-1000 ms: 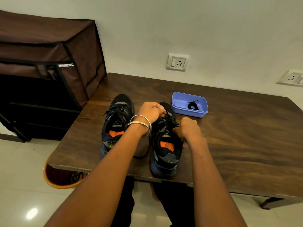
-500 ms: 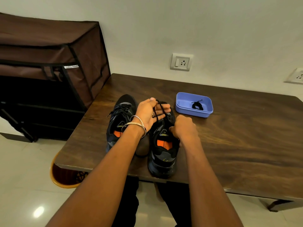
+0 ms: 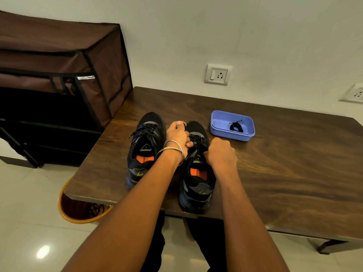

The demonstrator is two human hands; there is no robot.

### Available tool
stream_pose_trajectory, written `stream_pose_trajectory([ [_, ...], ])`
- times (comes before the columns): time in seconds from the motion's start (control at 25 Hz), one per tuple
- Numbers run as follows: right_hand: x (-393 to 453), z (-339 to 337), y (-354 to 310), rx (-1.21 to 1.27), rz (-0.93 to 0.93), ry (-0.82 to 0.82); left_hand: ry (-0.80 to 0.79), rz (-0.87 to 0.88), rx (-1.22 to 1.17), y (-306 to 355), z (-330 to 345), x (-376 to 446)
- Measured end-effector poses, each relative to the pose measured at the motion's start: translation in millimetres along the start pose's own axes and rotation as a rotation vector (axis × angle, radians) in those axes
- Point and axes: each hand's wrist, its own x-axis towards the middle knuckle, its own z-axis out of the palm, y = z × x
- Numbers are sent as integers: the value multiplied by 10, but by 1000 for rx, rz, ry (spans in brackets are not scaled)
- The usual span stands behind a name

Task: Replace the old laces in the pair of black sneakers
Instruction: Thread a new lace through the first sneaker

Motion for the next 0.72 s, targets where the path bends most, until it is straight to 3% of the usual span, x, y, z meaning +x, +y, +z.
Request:
stream_pose_trajectory([
  [0.12, -22, 8, -16, -18, -16, 0, 39, -16, 70, -11, -35, 37],
  [0.28, -53, 12, -54, -45, -38, 7, 84, 326, 580, -71, 92, 1],
  [0.44, -92, 18, -70, -85, -59, 18, 125, 266, 543, -87, 54, -24],
  [0.64, -90, -6, -8, -74, -65, -12, -205, 420, 1273, -39, 19, -58],
  [0.72, -99, -21, -2, -66, -63, -15, -181, 509, 1481, -110, 67, -69],
])
